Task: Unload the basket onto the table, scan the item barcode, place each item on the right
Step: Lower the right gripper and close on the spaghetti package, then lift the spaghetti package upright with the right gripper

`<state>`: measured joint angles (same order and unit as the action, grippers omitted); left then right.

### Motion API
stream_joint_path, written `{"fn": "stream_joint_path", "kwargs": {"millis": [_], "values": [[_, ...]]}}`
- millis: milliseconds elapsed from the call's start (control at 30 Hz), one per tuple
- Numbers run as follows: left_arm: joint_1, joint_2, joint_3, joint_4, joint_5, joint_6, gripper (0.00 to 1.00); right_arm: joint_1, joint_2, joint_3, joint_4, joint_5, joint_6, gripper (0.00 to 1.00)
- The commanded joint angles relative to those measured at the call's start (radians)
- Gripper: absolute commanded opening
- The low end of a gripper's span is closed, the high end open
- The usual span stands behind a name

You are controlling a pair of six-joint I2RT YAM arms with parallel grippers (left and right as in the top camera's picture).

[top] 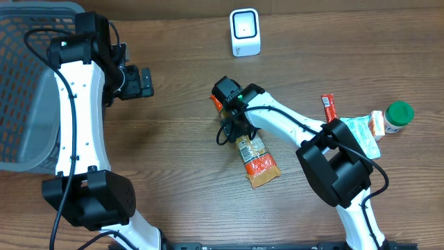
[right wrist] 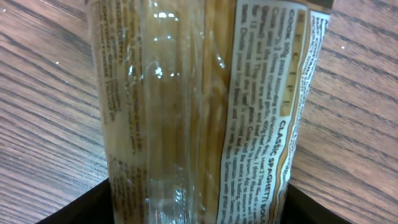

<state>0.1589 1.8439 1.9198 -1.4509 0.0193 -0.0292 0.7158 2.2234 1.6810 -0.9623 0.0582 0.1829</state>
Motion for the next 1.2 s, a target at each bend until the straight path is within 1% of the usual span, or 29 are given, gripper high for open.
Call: {"fn": "stream_joint_path", "kwargs": {"millis": [0,633,767,900,967,1000,1033,1100,1133,1167], "values": [[-0.002,-0.025,0.018,0.0,0.004,0.007,0.99,0.009,0.019,-0.041,-0.01,-0.027,0.003,0.71],[-0.002,-0.025,0.018,0.0,0.004,0.007,1.0,0.009,0.019,-0.041,-0.008,-0.027,0.003,0.72],[-0.002,-0.025,0.018,0.0,0.003,0.008,1.0,0.009,0.019,-0.041,-0.008,-0.027,0.003,0.71],[-0.002,-0.025,0.018,0.0,0.004,0.008,1.0,0.009,0.019,-0.041,-0.007,-0.027,0.003,0.56],[-0.002,-0.025,0.018,0.0,0.004,0.007,1.0,0.009,0.019,-0.038,-0.007,-0.027,0.003,0.53],[-0.002,-0.025,0.018,0.0,0.004,0.007,1.0,0.009,0.019,-0.034,-0.007,-0.027,0.003,0.45],[-0.002,-0.025,0.018,0.0,0.003,0.007,1.0,0.009,0.019,-0.029,-0.007,-0.026,0.003,0.4],[-0.002,-0.025,0.018,0.0,0.003,0.007,1.0,0.008,0.019,-0.01,-0.008,-0.026,0.003,0.23],[-0.002,-0.025,0.018,0.0,0.004,0.007,1.0,0.007,0.019,0.001,-0.01,-0.027,0.003,0.18],[-0.002,-0.025,0.018,0.0,0.003,0.007,1.0,0.007,0.019,0.009,-0.013,-0.027,0.003,0.17]]}}
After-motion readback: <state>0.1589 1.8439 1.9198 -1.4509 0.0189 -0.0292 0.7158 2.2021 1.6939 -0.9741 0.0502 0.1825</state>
